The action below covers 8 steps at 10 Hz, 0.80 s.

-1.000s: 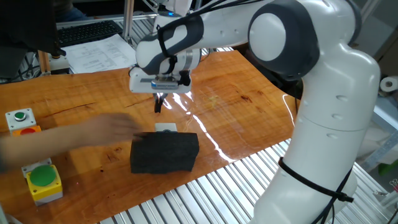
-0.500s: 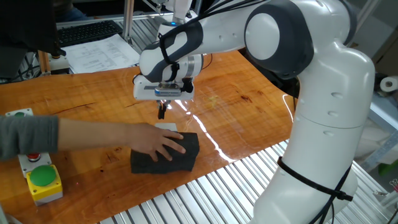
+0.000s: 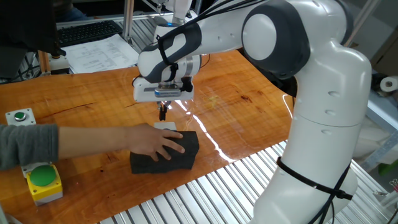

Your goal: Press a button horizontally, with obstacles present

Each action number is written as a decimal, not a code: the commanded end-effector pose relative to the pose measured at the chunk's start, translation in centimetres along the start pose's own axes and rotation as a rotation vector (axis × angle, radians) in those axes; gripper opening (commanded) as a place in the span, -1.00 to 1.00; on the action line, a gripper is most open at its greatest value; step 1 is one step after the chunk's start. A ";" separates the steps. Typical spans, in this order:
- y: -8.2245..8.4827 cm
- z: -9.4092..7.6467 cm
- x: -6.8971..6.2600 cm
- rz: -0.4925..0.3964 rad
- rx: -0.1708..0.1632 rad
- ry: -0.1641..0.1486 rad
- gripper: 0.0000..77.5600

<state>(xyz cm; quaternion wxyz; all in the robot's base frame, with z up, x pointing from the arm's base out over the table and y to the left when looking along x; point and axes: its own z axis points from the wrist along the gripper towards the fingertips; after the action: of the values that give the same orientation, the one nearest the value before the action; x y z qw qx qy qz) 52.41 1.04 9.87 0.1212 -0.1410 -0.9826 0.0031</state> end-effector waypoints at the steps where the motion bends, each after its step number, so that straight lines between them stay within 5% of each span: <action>1: 0.1 0.4 -0.4 0.002 0.009 0.031 -1.00; 8: 0.0 1.3 -0.9 -0.003 0.031 0.150 -1.00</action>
<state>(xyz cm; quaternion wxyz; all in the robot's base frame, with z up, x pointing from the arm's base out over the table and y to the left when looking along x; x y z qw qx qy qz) 52.77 0.88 8.45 0.1928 -0.1376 -0.9715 0.0074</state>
